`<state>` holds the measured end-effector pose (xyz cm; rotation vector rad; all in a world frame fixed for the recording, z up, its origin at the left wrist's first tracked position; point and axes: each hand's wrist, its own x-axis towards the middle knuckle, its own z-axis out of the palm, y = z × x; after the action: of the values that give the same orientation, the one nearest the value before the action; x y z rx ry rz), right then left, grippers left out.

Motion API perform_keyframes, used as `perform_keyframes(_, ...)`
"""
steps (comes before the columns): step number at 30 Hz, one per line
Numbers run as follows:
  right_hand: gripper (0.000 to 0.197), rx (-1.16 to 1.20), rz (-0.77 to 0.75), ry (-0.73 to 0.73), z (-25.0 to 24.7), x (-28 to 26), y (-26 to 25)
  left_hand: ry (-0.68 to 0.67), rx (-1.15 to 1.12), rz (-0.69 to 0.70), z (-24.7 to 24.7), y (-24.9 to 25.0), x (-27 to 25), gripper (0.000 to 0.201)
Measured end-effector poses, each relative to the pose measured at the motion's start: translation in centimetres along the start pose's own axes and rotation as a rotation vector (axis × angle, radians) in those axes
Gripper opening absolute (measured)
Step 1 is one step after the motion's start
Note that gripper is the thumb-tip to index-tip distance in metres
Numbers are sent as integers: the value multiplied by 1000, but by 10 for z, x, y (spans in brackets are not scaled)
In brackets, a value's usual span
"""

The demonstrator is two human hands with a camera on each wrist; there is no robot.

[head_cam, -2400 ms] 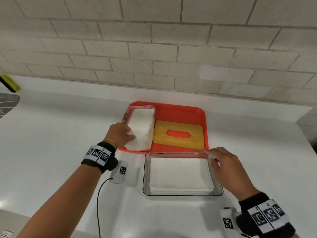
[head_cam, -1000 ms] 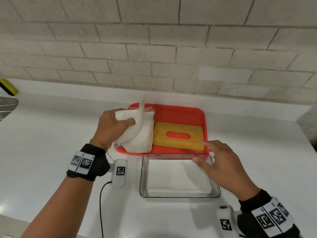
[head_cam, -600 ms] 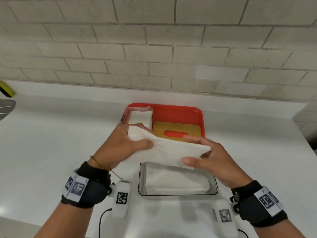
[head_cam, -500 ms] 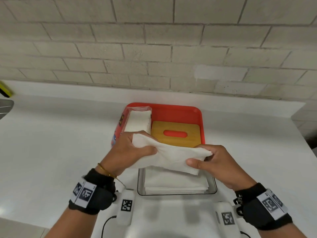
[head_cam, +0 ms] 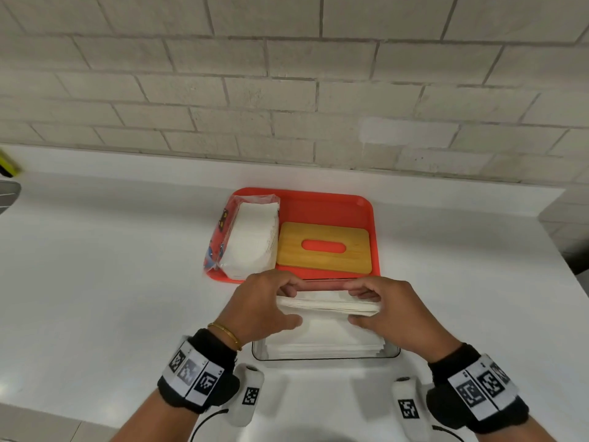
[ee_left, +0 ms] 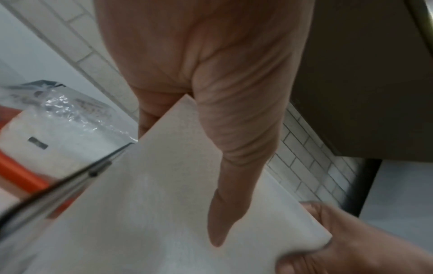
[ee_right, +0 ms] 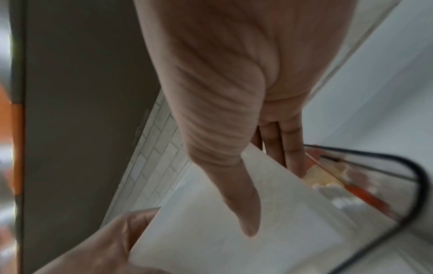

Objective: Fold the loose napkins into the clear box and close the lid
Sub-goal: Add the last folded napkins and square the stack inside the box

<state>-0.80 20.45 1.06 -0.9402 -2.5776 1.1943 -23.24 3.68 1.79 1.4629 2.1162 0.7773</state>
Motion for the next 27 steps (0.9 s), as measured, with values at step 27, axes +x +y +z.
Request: perform_keyframes(27,29,152,94,51,-25,8,-12,95,-192,-164,-24,-12,8,41)
